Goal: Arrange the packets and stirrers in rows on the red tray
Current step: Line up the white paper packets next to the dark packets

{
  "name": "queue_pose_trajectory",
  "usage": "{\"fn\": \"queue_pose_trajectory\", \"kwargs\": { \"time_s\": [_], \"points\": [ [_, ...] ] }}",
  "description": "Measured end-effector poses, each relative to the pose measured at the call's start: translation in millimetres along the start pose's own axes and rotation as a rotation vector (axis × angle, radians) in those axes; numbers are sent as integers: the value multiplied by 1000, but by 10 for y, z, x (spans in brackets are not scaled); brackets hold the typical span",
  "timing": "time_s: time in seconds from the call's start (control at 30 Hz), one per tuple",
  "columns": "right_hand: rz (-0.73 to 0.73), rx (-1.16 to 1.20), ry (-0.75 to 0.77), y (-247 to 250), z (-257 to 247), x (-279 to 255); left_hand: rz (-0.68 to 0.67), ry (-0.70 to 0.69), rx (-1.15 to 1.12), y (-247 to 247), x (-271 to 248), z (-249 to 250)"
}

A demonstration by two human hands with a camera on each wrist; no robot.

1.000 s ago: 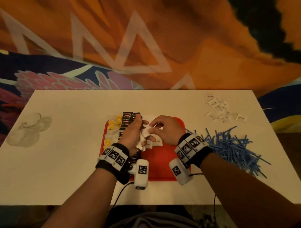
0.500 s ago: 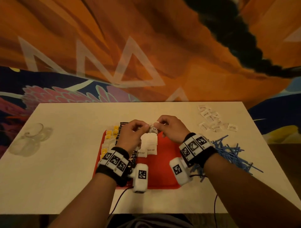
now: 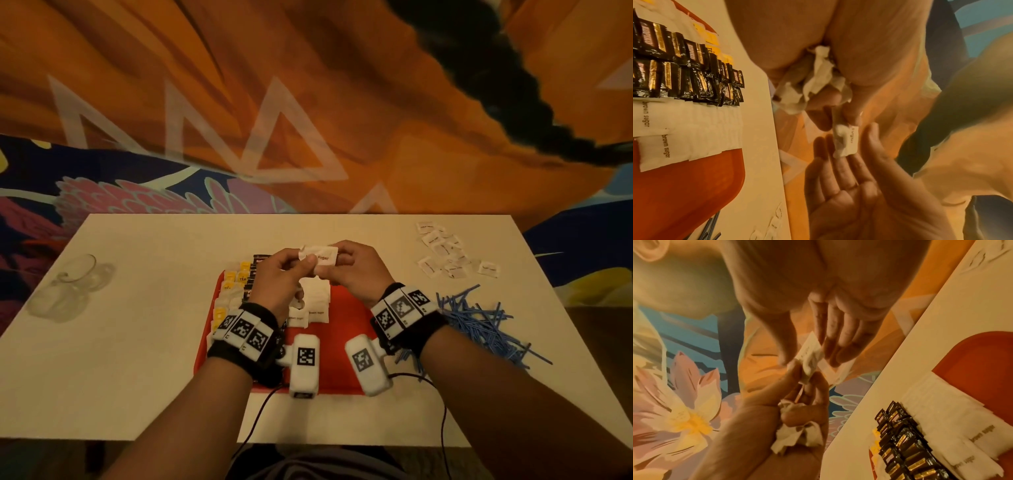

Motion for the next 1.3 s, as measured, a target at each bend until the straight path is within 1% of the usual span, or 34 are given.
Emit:
{"fn": "queue_pose_trajectory", "kwargs": {
  "time_s": [0.07,0.13,0.2,0.37,0.47,0.57,0.63,0.7,0.77,0.83,0.9,0.97,1.07,1.17,1.3],
  "points": [
    [6,-28,9,-2,21,14,42,10,-42,38,-9,-1],
    [20,-22,8,5,36,8,112,15,-79,108,-12,9],
    [11,-8,0,-7,47,-3,151,-11,-45,149,-15,23],
    [-30,19,-17,-85,84,19,129,-71,48,126,-6,26],
    [-42,42,-41,-133,127,29,160,-131,129,130,5,46],
    [-5,112,-81,-166,167,53,206,-198,208,169,35,40],
    [44,137,-101,-173,207,74,208,-215,244,176,49,20],
    [70,153,-114,-189,256,80,208,-199,228,172,50,-5],
    [56,146,-130,-212,322,77,221,-181,224,181,59,-49],
    [25,88,-144,-216,391,65,242,-163,244,211,88,-112],
    [26,38,-162,-187,482,57,249,-124,268,250,137,-223],
    [51,54,-179,-169,576,52,260,-99,321,283,186,-338],
    [64,92,-233,-196,734,63,287,-107,395,296,221,-471],
    [63,81,-267,-211,971,107,271,-93,526,307,250,-641],
    [128,7,-357,-101,1372,164,252,34,573,424,293,-917]
  ]
}}
Point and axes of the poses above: each hand's wrist, its own x-axis towards the middle knuckle, its own y-axis out of the back of the hand, z = x × y, the point moved 5 cm from there along x, towards the middle knuckle, and after that the axes turned 9 degrees about x, right-handed, at the moved point
